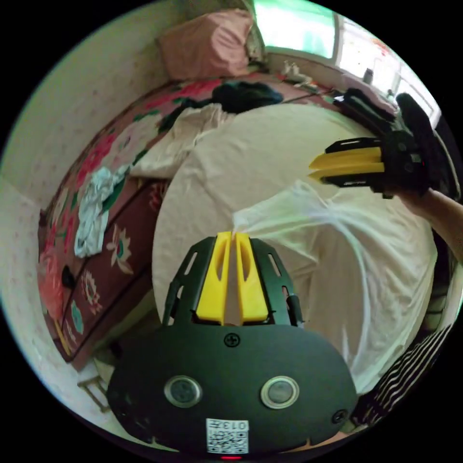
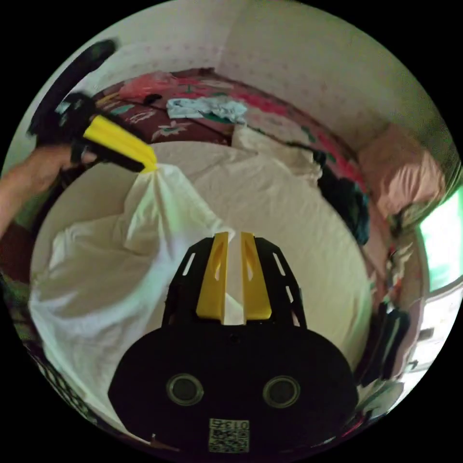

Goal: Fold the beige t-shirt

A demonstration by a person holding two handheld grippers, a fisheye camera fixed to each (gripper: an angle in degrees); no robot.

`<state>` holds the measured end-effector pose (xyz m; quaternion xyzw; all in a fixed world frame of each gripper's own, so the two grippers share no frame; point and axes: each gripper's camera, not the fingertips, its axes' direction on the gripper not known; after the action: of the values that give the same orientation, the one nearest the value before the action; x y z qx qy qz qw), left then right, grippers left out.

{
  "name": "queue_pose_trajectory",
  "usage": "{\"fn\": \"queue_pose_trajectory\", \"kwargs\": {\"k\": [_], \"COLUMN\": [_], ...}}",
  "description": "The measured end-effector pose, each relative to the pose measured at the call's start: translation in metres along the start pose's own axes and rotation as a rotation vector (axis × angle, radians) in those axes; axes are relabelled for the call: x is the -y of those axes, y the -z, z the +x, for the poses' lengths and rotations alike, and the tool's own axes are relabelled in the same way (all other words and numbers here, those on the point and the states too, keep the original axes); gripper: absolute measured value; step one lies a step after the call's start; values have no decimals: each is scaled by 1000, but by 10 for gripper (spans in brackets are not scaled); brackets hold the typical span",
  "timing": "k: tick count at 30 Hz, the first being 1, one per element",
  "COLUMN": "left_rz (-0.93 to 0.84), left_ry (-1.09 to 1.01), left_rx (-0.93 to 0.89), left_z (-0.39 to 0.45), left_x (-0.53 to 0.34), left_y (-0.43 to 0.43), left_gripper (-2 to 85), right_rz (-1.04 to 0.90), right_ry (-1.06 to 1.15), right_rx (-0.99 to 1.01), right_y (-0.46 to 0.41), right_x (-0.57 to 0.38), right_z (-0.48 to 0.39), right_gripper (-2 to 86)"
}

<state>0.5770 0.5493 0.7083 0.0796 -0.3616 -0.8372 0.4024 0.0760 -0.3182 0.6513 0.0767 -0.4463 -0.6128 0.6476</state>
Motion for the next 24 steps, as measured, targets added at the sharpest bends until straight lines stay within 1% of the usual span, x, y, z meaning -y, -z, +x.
{"fn": "queue_pose_trajectory", "kwargs": {"k": [1, 2, 3, 4, 5, 7, 8, 10, 11, 13, 15, 17, 18, 20, 22, 24], "left_rz": [-62, -102, -109, -102, -90, -59, -41, -63, -75, -92, -109, -164, -183, -187, -233, -285], "left_ry": [44, 88, 111, 157, 196, 206, 202, 218, 226, 252, 259, 246, 238, 207, 200, 203], "left_rx": [25, 58, 63, 50, 26, -7, -34, -76, -90, -91, -96, -99, -102, -25, 8, 88], "left_z": [-5, -8, -10, -15, -17, -11, -2, 10, 19, 32, 45, 62, 66, 80, 85, 87], "left_x": [-4, -11, -16, -27, -42, -69, -89, -117, -134, -153, -161, -162, -160, -156, -153, -156], "left_y": [-11, -16, -16, -11, -4, 9, 16, 19, 19, 19, 16, 4, 1, 3, 5, 10], "left_gripper": [23, 33, 38, 49, 59, 74, 83, 94, 99, 101, 94, 58, 44, 17, 10, 7], "right_rz": [-64, -85, -95, -52, -18, 73, 76, 19, -9, -151, -223, -267, -265, -220, -175, -198], "right_ry": [-93, -136, -218, -285, -315, -364, -366, -396, -408, -478, -545, -625, -670, -723, -724, -697], "right_rx": [93, 135, 191, 208, 200, 103, 75, -67, -106, -221, -236, -227, -197, -158, -117, -109], "right_y": [-14, -19, -23, -16, -10, 17, 21, 30, 30, 23, 19, 14, 11, 9, 4, -5], "right_x": [5, 6, 4, -4, -11, -47, -59, -114, -129, -189, -228, -254, -264, -270, -263, -255], "right_z": [17, 26, 44, 61, 70, 103, 111, 147, 157, 199, 229, 253, 265, 279, 290, 294], "right_gripper": [40, 42, 41, 42, 43, 52, 54, 61, 63, 70, 75, 80, 83, 81, 71, 54]}}
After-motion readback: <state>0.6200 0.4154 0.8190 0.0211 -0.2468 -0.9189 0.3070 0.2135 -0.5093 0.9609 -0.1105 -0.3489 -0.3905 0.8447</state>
